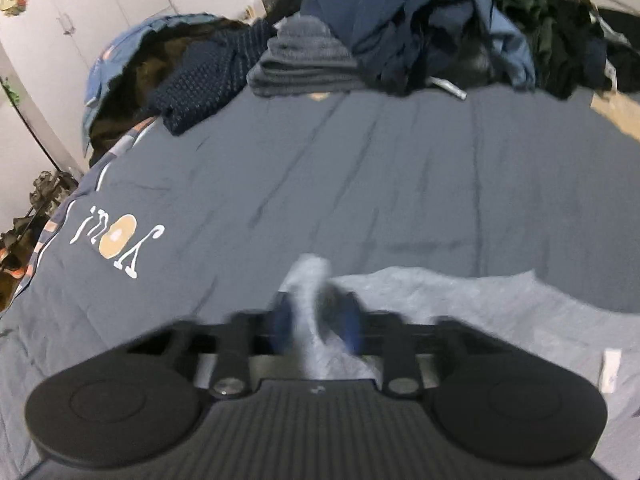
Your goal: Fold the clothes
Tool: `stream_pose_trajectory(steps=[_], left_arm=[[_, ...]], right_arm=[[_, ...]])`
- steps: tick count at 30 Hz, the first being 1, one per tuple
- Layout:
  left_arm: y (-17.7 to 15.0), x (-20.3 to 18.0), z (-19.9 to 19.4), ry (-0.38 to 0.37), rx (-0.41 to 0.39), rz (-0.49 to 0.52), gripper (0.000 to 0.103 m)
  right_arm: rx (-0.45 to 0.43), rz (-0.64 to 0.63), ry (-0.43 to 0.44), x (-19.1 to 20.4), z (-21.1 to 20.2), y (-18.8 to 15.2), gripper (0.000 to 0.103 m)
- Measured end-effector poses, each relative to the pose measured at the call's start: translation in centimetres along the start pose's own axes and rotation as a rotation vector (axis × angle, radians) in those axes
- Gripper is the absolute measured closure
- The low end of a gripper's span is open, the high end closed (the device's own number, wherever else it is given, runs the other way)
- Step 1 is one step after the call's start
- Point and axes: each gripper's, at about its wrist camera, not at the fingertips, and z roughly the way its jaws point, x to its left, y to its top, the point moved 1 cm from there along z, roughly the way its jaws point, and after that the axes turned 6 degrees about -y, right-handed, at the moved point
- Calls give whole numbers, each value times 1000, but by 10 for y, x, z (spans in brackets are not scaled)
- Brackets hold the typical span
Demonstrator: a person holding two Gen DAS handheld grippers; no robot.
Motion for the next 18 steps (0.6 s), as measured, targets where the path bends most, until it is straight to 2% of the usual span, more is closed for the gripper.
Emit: stream_pose_trajectory(steps=[1,4,6,9,11,15,16,18], left_arm=[[0,-1,2,-10,-1,-3,100],[-6,1,-7,-74,2,-2,101],[-10,12,-13,-53,13,-10,102],[-11,31,-12,-25,22,-96,102],[-14,27,-8,-35,55,-81,101],[-21,9,-8,-21,85,13,97],[-21,10,-6,-21,84,2,96],[-19,15,-5,-17,77,-28,94]], right_arm=[[-4,19,0,1,0,0,99],[-26,143,36,-5,0,6,100],[-4,264,102,-13,5,10,100],[-4,454,175,-28,13,9,100],[33,498,211,-34,23,11,98],[-20,264,61,-20,17,16,93],[-39,216,52,-17,11,16,91],[-73,123,29,-10,-1,17,79]])
